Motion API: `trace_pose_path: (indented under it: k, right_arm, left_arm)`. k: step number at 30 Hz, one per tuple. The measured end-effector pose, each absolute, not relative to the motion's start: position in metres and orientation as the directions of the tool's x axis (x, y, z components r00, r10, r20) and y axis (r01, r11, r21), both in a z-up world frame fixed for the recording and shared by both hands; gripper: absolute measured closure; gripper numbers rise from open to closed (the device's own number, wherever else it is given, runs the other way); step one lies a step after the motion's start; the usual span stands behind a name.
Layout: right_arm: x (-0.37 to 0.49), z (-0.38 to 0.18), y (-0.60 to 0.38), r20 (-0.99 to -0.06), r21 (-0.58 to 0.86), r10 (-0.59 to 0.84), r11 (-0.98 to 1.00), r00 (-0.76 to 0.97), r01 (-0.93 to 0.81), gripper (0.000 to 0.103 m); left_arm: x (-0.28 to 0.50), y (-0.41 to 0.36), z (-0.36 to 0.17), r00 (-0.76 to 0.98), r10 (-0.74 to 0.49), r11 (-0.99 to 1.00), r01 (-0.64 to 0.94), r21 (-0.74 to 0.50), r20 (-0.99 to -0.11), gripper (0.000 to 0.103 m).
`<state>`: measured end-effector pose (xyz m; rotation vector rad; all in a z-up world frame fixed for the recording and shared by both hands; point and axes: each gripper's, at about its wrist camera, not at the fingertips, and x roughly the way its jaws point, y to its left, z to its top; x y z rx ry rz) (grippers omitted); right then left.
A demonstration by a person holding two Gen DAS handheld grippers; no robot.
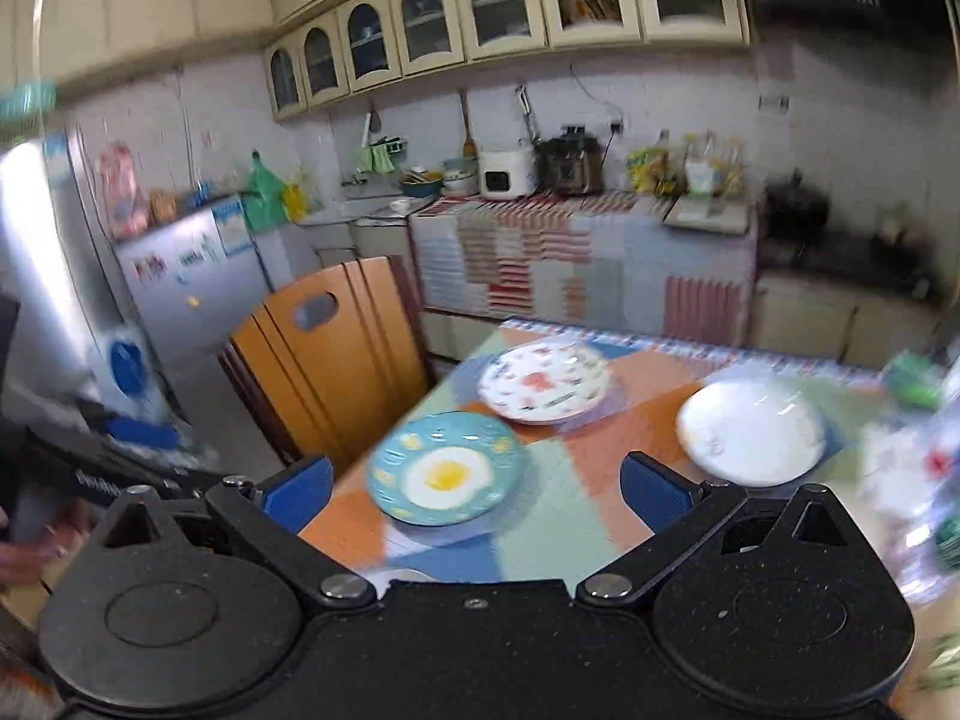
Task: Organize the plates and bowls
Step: 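Move the left tool to the blue egg plate rim while the right tool approaches it too, then close the left tool on the egg plate rim while the right tool closes beside it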
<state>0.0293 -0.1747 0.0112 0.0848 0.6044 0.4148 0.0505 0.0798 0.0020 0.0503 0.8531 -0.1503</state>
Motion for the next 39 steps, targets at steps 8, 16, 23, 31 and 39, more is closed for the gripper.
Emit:
trace_pose_path:
  k: [8, 16, 23, 31, 39]
  right_arm:
    - [0.114, -0.059, -0.152, -0.610, 0.399, 0.527, 0.849, 0.591, -0.345, 0.006]
    - [0.164, -0.125, -0.122, -0.596, 0.427, 0.542, 0.839, 0.592, -0.338, 0.011]
    - [0.208, -0.191, -0.100, -0.738, 0.389, 0.456, 0.890, 0.497, -0.238, 0.019]
    - [0.223, -0.214, -0.106, -0.716, 0.436, 0.505, 0.863, 0.481, -0.257, 0.039]
    - [0.245, -0.237, -0.110, -0.710, 0.488, 0.509, 0.854, 0.487, -0.180, 0.077]
  left_arm:
    - [0.128, 0.096, -0.057, 0.597, -0.107, 0.983, 0.181, 0.004, -0.795, 0.003]
    - [0.198, 0.111, -0.118, 0.615, -0.089, 0.988, 0.154, 0.009, -0.784, 0.003]
    - [0.242, 0.125, -0.172, 0.531, -0.096, 0.991, 0.132, -0.029, -0.842, 0.014]
    - [0.257, 0.130, -0.195, 0.484, -0.135, 0.989, 0.121, -0.086, -0.865, 0.022]
    - [0.271, 0.143, -0.211, 0.464, -0.131, 0.990, 0.024, -0.136, -0.876, 0.051]
